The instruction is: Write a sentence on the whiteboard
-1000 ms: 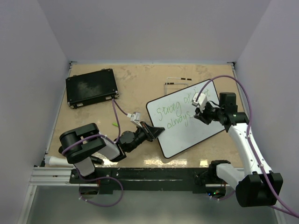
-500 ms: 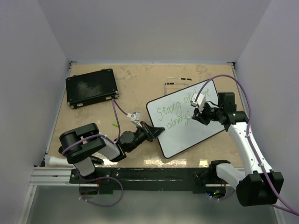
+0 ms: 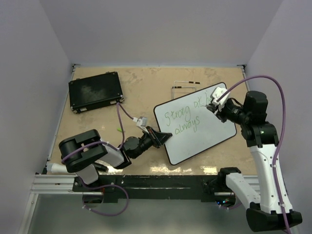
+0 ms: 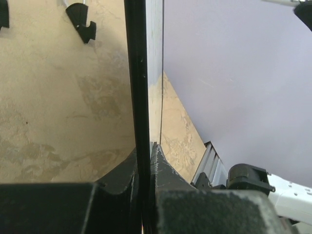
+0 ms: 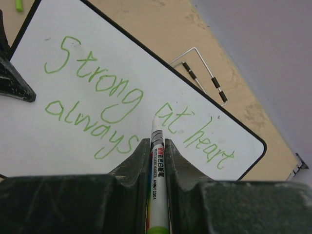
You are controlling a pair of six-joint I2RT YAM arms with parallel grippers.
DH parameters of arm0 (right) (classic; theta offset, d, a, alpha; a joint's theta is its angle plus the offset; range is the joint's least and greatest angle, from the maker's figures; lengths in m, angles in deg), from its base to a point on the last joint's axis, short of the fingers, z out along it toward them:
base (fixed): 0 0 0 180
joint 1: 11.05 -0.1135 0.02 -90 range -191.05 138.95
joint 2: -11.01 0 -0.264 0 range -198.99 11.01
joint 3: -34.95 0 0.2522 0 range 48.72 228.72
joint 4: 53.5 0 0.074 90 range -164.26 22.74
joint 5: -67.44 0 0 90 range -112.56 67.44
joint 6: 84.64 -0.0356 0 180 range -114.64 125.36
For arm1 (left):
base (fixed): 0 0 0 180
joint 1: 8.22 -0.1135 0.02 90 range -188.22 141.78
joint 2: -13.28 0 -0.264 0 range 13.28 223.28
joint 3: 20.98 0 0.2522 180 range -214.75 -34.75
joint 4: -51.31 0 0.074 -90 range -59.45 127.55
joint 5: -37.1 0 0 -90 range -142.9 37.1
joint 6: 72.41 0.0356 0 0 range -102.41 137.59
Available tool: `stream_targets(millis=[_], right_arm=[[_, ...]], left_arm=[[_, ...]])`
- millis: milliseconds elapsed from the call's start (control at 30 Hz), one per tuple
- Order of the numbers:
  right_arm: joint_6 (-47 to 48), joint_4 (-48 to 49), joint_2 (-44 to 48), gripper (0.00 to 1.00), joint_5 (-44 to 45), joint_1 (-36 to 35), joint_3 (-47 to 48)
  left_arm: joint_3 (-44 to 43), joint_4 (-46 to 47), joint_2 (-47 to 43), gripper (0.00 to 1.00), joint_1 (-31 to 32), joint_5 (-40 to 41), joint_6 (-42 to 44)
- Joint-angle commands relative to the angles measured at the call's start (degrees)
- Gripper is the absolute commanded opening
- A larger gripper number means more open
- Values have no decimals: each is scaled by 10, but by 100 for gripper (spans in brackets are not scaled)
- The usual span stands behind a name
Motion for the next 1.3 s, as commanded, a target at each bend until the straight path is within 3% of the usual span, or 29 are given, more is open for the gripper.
stream_targets(millis=[0,200,367,567,933,1067,1267], right_arm=[[-62,39,12,0,-17,17,-21],[-68,24,19,0,-76,50,-25],[-51,-23,17,0,-225,87,-7],[-36,-43,26,0,-249,90,-12],[-47,-54,39,0,-287,90,2],[-52,-52,33,0,-285,90,7],[-40,-63,19,0,-308,90,20]], left_arm=[[11,54,-40,0,1,-49,139],[21,1,-93,0,-18,-67,168],[41,-20,-134,0,-42,-88,160],[69,-62,-202,0,-66,-99,132],[66,-255,-366,0,-96,-52,115],[45,-308,-393,0,-131,-58,146],[8,-296,-372,0,-199,-135,164]])
